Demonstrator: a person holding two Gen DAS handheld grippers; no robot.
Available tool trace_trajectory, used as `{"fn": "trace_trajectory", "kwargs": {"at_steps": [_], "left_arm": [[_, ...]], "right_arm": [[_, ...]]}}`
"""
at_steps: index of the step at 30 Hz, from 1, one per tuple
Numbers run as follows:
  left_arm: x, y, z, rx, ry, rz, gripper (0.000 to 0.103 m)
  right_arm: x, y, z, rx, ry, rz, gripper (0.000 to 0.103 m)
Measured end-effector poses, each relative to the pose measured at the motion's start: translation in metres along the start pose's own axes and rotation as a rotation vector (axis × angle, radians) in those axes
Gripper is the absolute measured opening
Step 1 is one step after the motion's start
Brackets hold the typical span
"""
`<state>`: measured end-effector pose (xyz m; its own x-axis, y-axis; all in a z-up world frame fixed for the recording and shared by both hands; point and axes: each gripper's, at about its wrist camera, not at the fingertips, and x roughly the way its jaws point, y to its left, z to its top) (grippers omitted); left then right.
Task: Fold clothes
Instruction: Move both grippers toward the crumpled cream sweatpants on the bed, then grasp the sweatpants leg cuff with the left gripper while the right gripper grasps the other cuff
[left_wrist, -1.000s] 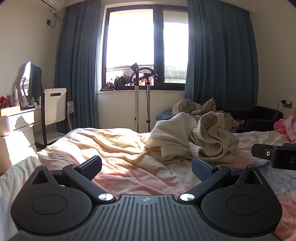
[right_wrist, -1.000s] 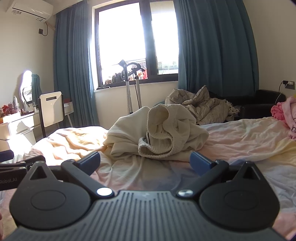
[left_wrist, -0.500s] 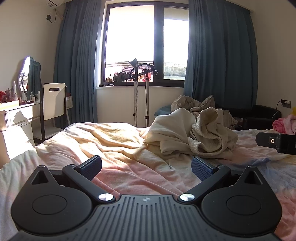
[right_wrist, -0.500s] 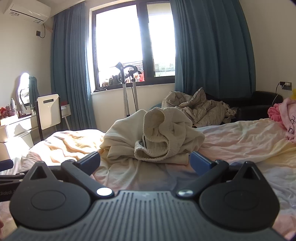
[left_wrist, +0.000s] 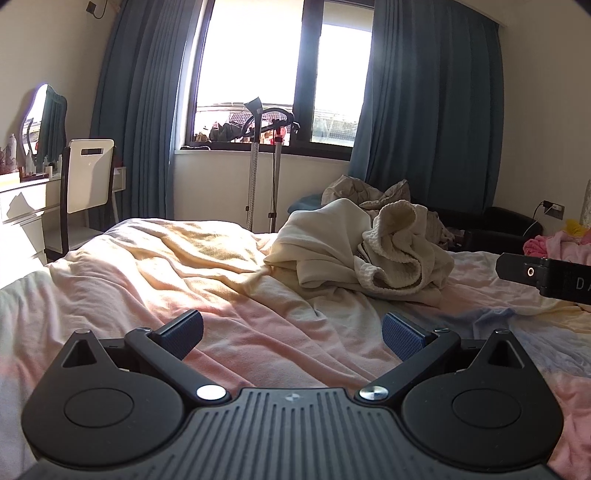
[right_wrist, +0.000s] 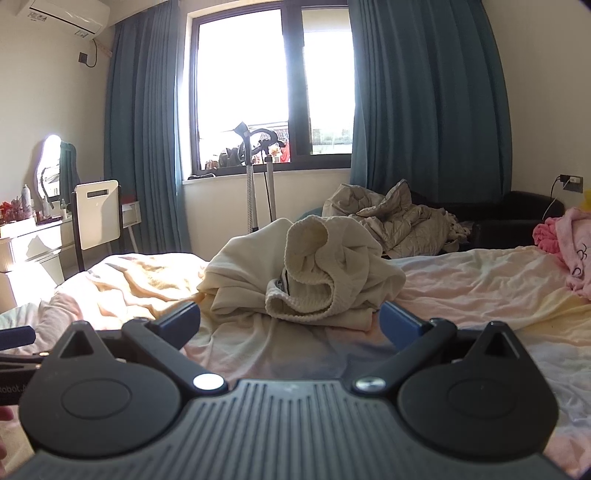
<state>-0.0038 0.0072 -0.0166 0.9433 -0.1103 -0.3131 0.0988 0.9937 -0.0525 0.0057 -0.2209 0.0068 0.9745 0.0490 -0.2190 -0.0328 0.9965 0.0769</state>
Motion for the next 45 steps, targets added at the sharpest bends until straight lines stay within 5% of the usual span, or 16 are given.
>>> {"fn": "trace_trajectory", "kwargs": {"at_steps": [4,10,16,20,26,32,34,36,41,45], "left_arm": [[0.006,-0.008,0.001,0.032,-0.002,0.0,0.103],[0.05,-0.053,0.01,0.231,0.073,-0.039,0.103],[0.135,-0.103,0.015,0.319,0.089,-0.057,0.099],[0.195,-0.125,0.01,0.339,0.094,0.032,0.087],[0.255,-0.132,0.011,0.239,0.09,0.067,0.078],[0.299,-0.124,0.008,0.083,0.176,0.085,0.055],[0.307,-0.126,0.01,0.065,0.193,0.098,0.049],[0.305,-0.13,0.016,0.053,0.16,0.085,0.011],[0.259,-0.131,0.044,0.014,-0.017,0.046,0.01],[0.218,-0.113,0.054,0.023,-0.021,0.017,0.01]], "right_arm": [[0.0,-0.012,0.005,0.043,-0.001,-0.02,0.103],[0.012,-0.045,0.015,0.15,0.058,-0.092,0.103],[0.026,-0.074,0.012,0.252,0.116,-0.14,0.103],[0.036,-0.091,-0.002,0.276,0.156,-0.176,0.103],[0.053,-0.099,-0.014,0.302,0.154,-0.171,0.103],[0.067,-0.106,-0.018,0.333,0.147,-0.153,0.103],[0.07,-0.107,-0.019,0.332,0.136,-0.142,0.103],[0.07,-0.105,-0.018,0.322,0.11,-0.128,0.103],[0.061,-0.096,-0.013,0.249,0.039,-0.149,0.103],[0.045,-0.093,-0.006,0.247,-0.029,-0.129,0.103]]}}
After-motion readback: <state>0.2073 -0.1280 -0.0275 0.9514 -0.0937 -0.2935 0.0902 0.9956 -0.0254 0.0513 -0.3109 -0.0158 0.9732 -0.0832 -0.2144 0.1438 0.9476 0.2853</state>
